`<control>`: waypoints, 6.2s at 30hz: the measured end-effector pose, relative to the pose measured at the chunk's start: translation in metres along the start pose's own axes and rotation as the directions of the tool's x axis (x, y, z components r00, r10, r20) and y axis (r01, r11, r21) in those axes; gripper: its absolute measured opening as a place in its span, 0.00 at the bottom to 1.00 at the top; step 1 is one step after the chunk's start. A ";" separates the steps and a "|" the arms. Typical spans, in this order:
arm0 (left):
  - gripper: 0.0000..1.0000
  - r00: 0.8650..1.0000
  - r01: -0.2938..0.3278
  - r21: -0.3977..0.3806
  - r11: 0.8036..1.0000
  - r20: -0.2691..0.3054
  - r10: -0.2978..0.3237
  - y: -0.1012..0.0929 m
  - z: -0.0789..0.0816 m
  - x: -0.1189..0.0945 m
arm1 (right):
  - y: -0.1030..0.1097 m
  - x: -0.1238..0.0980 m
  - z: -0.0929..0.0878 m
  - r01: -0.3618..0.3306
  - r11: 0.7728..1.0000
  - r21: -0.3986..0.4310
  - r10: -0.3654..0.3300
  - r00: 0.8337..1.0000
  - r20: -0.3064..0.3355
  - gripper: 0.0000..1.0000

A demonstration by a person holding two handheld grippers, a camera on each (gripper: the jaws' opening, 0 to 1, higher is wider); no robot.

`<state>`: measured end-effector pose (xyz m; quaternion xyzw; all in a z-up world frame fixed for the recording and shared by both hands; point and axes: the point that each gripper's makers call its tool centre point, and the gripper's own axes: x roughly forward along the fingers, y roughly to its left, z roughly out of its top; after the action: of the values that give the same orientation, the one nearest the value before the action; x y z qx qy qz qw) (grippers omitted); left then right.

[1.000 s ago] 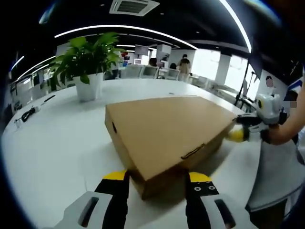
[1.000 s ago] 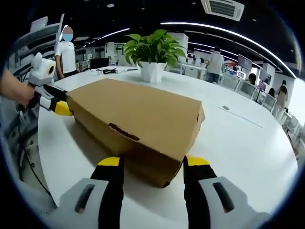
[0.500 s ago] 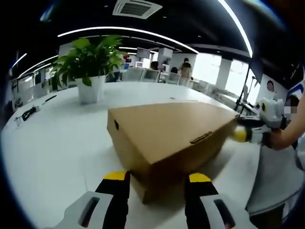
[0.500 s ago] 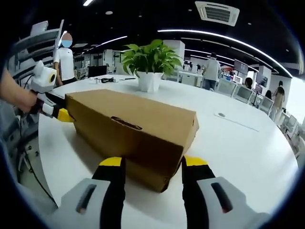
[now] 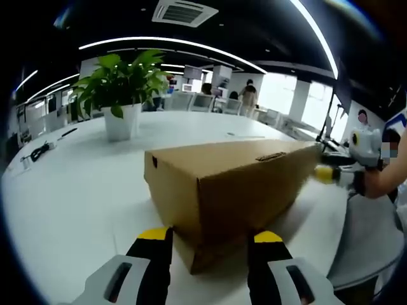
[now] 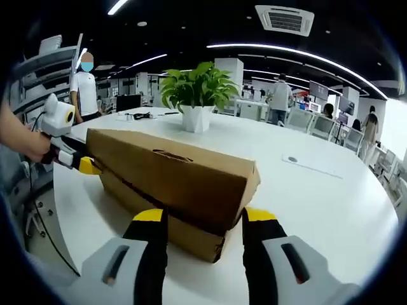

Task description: Operate the shoe box by opening the lid, removing the specified soft item, and placing it in the target area until the item is outside and the box remains undamaged.

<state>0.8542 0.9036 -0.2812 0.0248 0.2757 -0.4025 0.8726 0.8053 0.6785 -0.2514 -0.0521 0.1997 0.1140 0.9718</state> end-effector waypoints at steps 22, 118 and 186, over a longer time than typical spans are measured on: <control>0.48 1.000 0.004 0.026 1.000 -0.014 -0.004 0.000 0.006 -0.002 | -0.025 0.006 0.036 0.071 0.994 -0.087 -0.065 0.995 0.073 0.32; 0.11 0.967 -0.196 -0.071 0.978 -0.179 0.180 0.041 0.015 0.005 | -0.113 0.102 0.137 0.033 0.992 -0.122 -0.056 0.979 -0.194 0.00; 0.10 0.958 -0.235 -0.114 0.965 -0.196 0.210 0.044 0.017 0.004 | -0.130 0.211 0.018 -0.134 0.969 0.207 0.226 0.818 -0.529 0.01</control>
<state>0.8956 0.9255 -0.2766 0.0330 0.3767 -0.2776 0.8832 1.0322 0.5977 -0.3116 0.0149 0.4821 0.1693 0.8595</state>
